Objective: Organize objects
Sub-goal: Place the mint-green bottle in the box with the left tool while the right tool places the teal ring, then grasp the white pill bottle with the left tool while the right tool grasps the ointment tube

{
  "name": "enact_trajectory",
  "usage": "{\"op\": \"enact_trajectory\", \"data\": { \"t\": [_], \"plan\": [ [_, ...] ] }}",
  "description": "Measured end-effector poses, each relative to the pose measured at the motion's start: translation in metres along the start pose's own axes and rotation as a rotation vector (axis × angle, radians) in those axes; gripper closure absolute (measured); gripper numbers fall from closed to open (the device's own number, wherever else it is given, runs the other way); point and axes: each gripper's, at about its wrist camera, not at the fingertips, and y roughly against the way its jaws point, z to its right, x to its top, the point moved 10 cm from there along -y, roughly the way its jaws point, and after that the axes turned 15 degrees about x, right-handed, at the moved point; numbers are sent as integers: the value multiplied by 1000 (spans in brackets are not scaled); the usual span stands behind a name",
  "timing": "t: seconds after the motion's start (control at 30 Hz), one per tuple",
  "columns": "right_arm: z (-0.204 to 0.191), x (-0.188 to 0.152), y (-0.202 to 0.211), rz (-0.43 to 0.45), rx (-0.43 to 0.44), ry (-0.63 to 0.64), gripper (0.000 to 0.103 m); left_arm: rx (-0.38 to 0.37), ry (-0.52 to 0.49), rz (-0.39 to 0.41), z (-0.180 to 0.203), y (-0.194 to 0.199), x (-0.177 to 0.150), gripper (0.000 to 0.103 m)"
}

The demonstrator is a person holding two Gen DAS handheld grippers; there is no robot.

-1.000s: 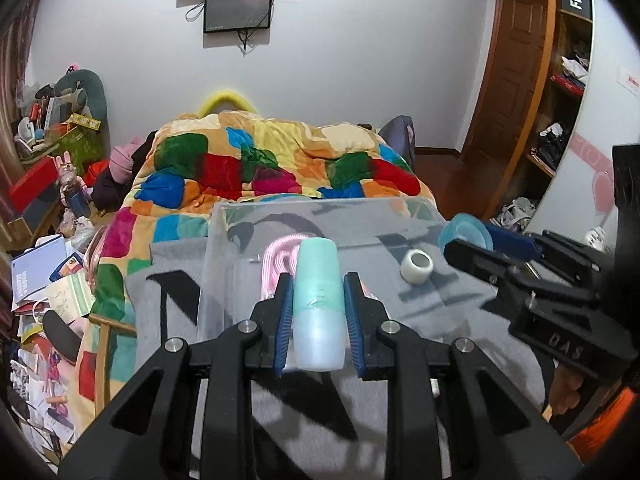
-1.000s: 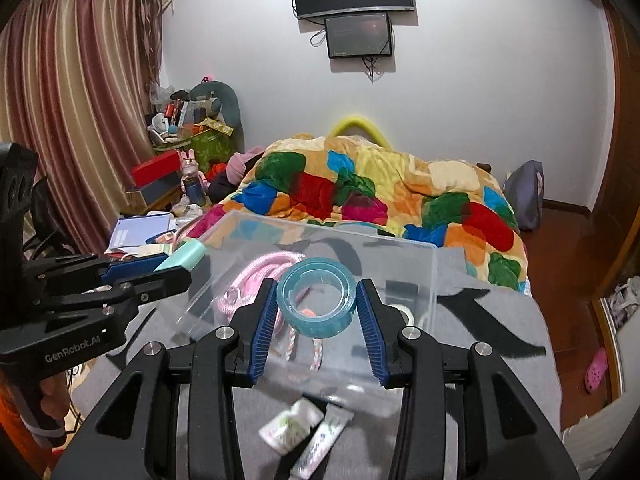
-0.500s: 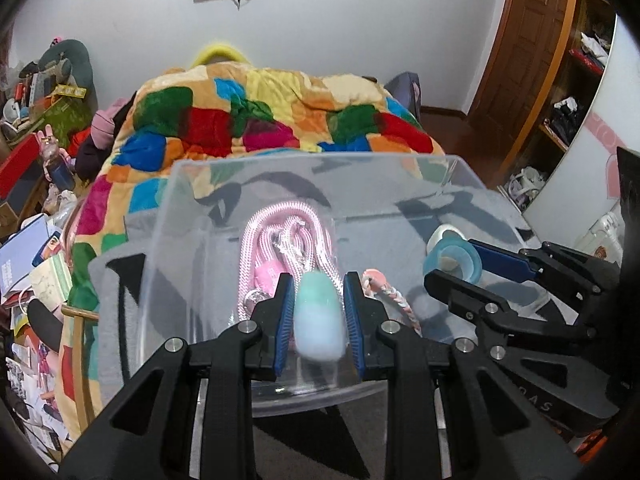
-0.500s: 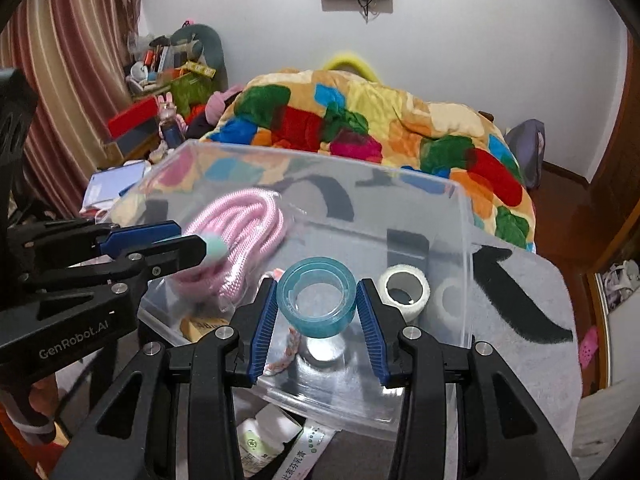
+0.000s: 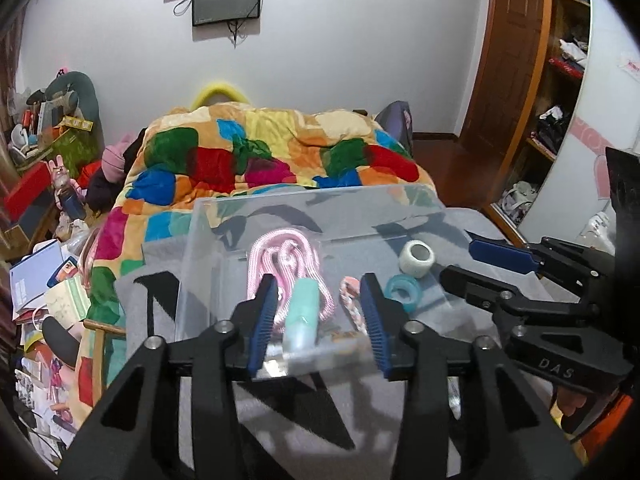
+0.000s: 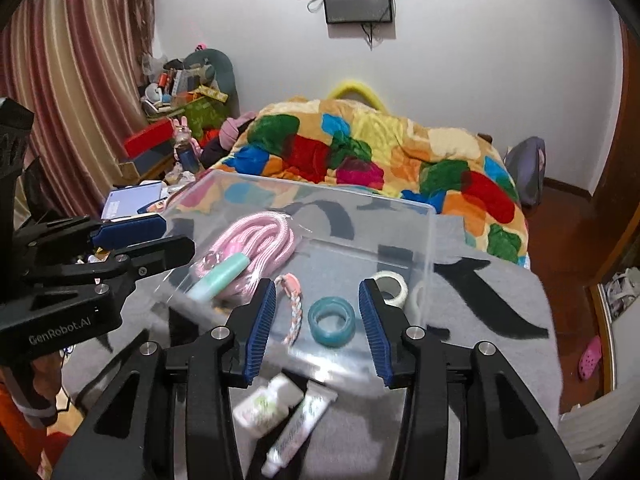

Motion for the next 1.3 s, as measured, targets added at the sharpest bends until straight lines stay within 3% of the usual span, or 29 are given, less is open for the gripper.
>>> {"op": "enact_trajectory", "data": {
  "t": [0.3, 0.43, 0.57, 0.67, 0.93, 1.17, 1.23, 1.3],
  "plan": [
    [1, -52, 25, -42, -52, 26, 63, -68, -68, -47, 40, 9, -50, 59],
    [14, -86, 23, -91, -28, -54, 63, -116, -114, -124, 70, -11, -73, 59],
    [25, -106, 22, -108, -13, -136, 63, -109, -142, -168, 85, -31, -83, 61],
    [28, -109, 21, -111, -14, -148, 63, -93, -126, -164, 84, -37, -82, 74],
    [11, -99, 8, -106, 21, -128, 63, -87, -71, -170, 62, -29, -94, 74],
    [-5, -101, -30, -166, 49, -97, 63, -69, -41, -166, 45, -15, -108, 74],
    [-5, -103, -34, -154, 26, -87, 67, -67, -34, -165, 43, -11, -111, 74],
    [-7, -104, -35, -150, -11, -45, 80, -70, -28, -165, 41, -9, -113, 74]
  ]
}}
